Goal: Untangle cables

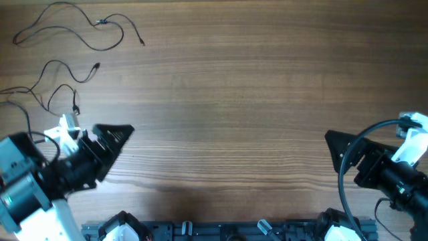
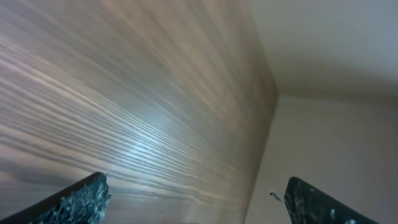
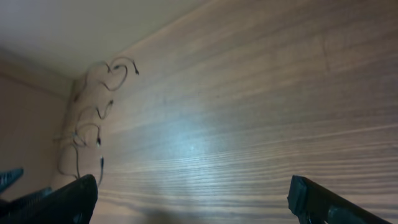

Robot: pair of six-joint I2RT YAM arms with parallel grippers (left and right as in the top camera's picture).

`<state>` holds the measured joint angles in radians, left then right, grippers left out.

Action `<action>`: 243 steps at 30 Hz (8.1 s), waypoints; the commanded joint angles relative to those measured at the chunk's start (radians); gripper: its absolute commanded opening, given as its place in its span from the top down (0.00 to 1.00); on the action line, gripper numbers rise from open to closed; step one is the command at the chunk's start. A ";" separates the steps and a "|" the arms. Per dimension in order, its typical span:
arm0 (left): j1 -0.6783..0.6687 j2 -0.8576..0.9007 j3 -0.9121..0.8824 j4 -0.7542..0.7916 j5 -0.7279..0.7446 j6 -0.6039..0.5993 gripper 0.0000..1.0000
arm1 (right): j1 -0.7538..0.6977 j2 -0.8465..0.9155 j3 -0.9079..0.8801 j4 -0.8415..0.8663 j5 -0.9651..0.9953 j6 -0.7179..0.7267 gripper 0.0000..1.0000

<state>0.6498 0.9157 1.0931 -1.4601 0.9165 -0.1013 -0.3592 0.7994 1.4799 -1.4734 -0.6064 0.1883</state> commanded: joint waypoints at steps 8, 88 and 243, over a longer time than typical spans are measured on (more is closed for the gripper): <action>-0.023 -0.515 0.006 -0.195 0.089 0.117 0.00 | 0.002 0.003 0.003 0.121 -0.016 0.077 0.00; -0.715 -0.494 0.006 0.103 -0.728 -0.352 0.00 | 0.352 -0.499 -1.057 1.055 0.314 0.047 0.00; -0.652 -0.912 -1.088 1.381 -0.967 0.176 0.00 | 0.371 -0.796 -1.475 1.473 0.546 -0.185 0.00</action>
<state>-0.0097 0.0135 0.0105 -0.0723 -0.0475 0.0509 0.0162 0.0154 0.0067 -0.0032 -0.0624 -0.0116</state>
